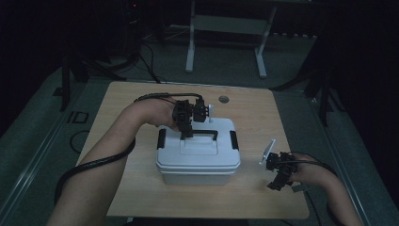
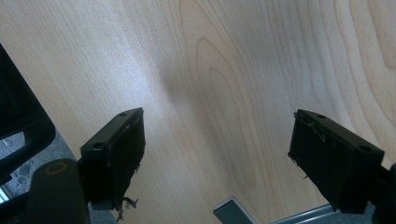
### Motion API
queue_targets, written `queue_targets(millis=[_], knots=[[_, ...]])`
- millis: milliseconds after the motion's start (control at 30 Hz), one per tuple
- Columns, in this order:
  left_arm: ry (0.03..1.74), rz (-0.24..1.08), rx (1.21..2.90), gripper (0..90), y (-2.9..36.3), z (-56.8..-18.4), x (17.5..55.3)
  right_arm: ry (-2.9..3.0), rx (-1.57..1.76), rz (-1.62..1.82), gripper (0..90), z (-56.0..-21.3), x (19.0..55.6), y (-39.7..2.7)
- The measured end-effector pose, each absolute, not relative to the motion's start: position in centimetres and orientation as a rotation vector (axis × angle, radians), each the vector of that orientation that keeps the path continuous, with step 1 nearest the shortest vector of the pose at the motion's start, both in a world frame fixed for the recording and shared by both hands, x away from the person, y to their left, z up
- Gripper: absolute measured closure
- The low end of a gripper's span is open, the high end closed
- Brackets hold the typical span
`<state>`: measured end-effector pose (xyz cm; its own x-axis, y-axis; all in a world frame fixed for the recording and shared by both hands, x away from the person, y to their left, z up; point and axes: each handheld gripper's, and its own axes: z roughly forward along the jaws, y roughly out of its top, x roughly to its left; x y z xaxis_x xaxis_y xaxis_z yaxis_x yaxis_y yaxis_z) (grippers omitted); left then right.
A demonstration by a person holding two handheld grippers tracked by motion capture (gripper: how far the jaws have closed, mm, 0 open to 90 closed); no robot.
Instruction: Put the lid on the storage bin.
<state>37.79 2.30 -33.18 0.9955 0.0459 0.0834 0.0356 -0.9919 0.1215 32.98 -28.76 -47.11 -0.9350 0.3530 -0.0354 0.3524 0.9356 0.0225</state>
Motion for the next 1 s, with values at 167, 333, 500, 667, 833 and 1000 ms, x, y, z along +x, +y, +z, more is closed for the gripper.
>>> queue_targets(millis=[167,333,500,667,833,1000], knots=[[0.066,0.078,3.018,83.7,2.2,-34.3,37.9,3.050,0.552,0.032,17.7,-46.9,33.0,-28.5],[0.078,0.061,3.023,83.7,2.2,-35.1,38.1,3.052,0.545,0.023,17.7,-46.9,33.0,-28.4],[0.083,0.054,3.028,83.6,2.2,-35.7,38.3,3.054,0.548,0.021,17.7,-47.0,33.1,-28.3],[0.079,0.052,3.020,83.4,2.5,-35.8,38.3,3.057,0.540,0.016,17.7,-47.2,33.1,-28.1],[0.108,0.069,3.002,62.0,2.6,-35.8,38.4,3.057,0.535,0.026,17.7,-47.0,33.0,-27.9],[0.175,0.120,2.969,26.7,3.2,-35.7,38.3,3.057,0.536,0.020,17.7,-47.0,33.0,-28.0]])
